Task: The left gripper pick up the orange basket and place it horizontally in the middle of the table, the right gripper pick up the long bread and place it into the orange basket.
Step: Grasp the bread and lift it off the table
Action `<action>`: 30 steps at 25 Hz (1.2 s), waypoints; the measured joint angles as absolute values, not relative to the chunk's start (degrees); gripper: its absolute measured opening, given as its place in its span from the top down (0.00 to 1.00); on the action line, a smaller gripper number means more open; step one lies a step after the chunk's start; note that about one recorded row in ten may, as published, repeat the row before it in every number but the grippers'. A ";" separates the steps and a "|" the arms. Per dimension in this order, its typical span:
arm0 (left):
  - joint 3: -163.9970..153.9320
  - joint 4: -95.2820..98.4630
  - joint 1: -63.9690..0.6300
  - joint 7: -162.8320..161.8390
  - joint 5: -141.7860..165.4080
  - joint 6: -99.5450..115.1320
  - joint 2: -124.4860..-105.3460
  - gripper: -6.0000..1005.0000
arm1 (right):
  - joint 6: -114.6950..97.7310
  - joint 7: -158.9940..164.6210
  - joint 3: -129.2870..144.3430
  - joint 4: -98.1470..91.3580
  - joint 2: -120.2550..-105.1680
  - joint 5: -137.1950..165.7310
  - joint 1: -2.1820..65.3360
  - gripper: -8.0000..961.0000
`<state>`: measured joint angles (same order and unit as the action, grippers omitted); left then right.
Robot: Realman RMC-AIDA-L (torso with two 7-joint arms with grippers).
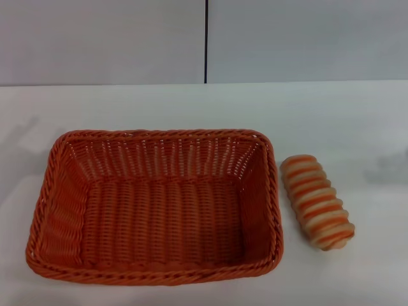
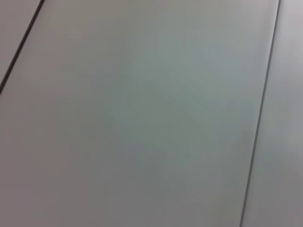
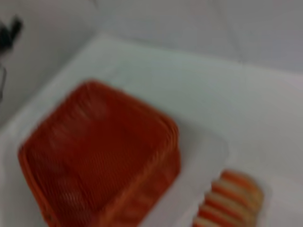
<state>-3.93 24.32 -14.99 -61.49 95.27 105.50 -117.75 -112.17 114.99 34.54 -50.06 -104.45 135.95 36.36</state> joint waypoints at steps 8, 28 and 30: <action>-4.99 24.00 -15.03 -60.85 95.28 105.75 -117.78 0.31 | -103.58 115.31 44.65 -46.63 -108.92 141.51 40.44 0.38; -6.33 22.32 -15.34 -61.54 95.23 105.82 -117.73 0.31 | -92.54 117.68 52.97 -37.19 -112.63 143.68 46.11 0.42; -6.41 22.32 -15.35 -61.64 95.25 105.88 -117.72 0.31 | -91.80 117.92 53.64 -36.99 -113.11 143.69 46.13 0.43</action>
<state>-6.41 22.32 -15.35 -61.64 95.25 105.88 -117.72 -91.80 117.92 53.64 -36.99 -113.11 143.69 46.13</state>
